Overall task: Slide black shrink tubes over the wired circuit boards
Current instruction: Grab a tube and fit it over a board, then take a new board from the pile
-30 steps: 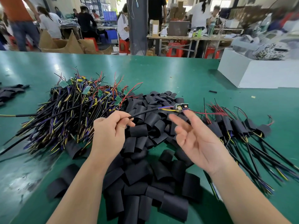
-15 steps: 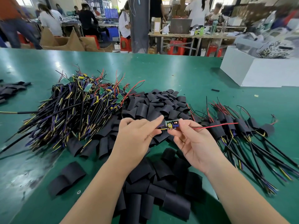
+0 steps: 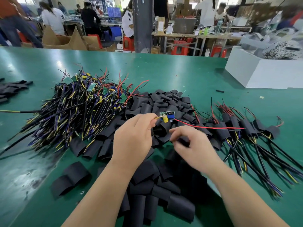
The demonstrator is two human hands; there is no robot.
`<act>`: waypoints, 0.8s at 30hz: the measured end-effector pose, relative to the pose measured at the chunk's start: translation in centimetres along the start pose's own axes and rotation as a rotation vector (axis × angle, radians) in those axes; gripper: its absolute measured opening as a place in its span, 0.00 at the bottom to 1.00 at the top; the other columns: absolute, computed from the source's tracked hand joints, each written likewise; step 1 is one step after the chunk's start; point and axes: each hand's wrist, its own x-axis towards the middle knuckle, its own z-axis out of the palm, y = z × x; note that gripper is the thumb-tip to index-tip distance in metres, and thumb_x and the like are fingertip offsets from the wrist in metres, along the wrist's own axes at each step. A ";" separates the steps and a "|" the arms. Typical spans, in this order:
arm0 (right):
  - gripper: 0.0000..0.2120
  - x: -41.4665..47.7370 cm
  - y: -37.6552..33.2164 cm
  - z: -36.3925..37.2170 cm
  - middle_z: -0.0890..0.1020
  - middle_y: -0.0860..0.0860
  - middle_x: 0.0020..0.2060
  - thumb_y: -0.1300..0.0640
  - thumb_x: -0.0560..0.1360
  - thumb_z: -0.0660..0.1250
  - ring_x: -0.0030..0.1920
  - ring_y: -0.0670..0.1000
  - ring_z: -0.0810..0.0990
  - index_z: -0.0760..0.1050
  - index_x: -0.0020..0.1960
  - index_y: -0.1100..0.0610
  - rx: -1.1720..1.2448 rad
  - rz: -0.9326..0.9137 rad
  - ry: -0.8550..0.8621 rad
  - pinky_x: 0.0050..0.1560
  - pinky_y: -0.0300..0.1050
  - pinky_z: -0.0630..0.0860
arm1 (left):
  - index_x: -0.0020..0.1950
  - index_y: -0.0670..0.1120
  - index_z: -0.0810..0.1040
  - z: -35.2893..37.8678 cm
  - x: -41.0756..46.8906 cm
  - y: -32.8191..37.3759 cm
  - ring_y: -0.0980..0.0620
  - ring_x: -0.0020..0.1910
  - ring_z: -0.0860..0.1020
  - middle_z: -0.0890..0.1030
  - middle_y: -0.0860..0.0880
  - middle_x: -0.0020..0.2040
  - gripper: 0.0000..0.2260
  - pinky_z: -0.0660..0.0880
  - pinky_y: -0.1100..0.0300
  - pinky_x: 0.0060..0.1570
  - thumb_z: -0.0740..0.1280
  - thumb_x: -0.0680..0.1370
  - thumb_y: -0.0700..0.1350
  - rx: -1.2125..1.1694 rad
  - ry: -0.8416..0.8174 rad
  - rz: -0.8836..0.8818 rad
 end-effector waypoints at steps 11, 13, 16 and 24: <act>0.09 0.5 0.8 1.3 0.81 0.45 0.55 0.58 0.76 0.68 0.58 0.51 0.77 0.82 0.54 0.51 -0.573 -0.284 -0.031 0.59 0.49 0.64 | 0.50 0.43 0.81 -0.3 -0.1 -1.0 0.48 0.34 0.78 0.82 0.52 0.38 0.10 0.72 0.56 0.32 0.60 0.79 0.40 0.038 -0.039 -0.229; 0.08 0.4 0.2 0.8 0.83 0.47 0.42 0.64 0.70 0.74 0.44 0.50 0.80 0.80 0.45 0.53 -0.307 -0.232 0.138 0.49 0.47 0.76 | 0.50 0.44 0.81 -0.4 -0.1 -1.3 0.51 0.33 0.76 0.81 0.53 0.38 0.11 0.68 0.60 0.32 0.59 0.79 0.42 0.039 -0.046 -0.261; 0.18 0.4 -0.1 0.1 0.79 0.43 0.34 0.63 0.67 0.76 0.35 0.40 0.76 0.72 0.45 0.45 0.049 0.039 0.281 0.40 0.28 0.71 | 0.50 0.44 0.81 -0.5 0.0 -1.6 0.55 0.32 0.72 0.81 0.54 0.38 0.12 0.66 0.61 0.33 0.58 0.79 0.44 0.027 -0.058 -0.290; 0.20 0.3 1.8 -1.4 0.79 0.59 0.33 0.64 0.68 0.71 0.38 0.51 0.81 0.62 0.27 0.53 -0.037 0.258 0.120 0.34 0.42 0.66 | 0.49 0.44 0.80 -0.5 -0.2 -1.9 0.55 0.31 0.71 0.79 0.57 0.36 0.13 0.67 0.60 0.33 0.56 0.79 0.45 -0.021 -0.096 -0.316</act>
